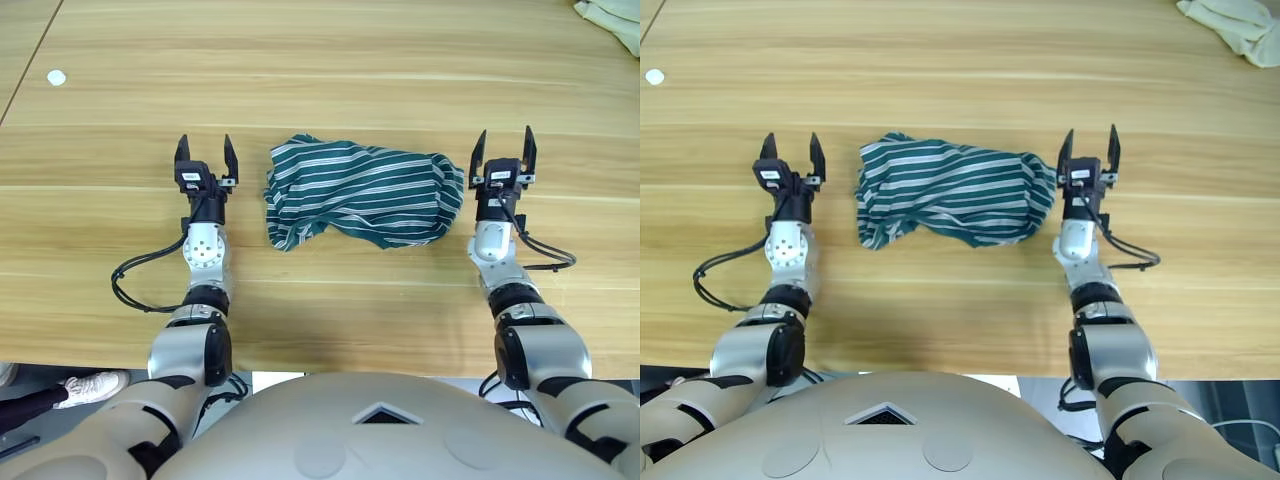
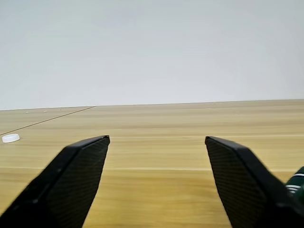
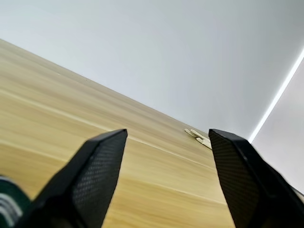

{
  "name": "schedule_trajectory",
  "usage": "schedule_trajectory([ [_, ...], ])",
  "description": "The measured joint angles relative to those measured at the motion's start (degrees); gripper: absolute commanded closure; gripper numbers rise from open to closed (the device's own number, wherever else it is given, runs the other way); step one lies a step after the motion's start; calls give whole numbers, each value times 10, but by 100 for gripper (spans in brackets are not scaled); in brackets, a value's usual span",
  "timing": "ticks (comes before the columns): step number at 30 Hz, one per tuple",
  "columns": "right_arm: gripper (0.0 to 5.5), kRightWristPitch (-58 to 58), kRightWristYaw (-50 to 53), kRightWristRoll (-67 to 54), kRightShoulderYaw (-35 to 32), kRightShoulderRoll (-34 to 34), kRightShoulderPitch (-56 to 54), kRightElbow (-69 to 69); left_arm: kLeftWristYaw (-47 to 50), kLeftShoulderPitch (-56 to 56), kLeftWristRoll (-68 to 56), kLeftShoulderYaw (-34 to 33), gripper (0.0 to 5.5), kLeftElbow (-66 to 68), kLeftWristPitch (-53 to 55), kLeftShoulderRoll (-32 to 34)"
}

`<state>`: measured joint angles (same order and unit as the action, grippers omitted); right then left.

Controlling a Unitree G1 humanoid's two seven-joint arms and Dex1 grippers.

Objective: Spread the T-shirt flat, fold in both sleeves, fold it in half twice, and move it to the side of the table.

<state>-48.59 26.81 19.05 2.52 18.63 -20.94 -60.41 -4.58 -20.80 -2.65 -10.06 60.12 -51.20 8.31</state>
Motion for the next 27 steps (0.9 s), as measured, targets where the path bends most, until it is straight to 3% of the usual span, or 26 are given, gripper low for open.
schedule_trajectory([
  [27,232,4,44,46,26,1,-22,-25,-34,-21,-16,-5,174,30,17,-8],
])
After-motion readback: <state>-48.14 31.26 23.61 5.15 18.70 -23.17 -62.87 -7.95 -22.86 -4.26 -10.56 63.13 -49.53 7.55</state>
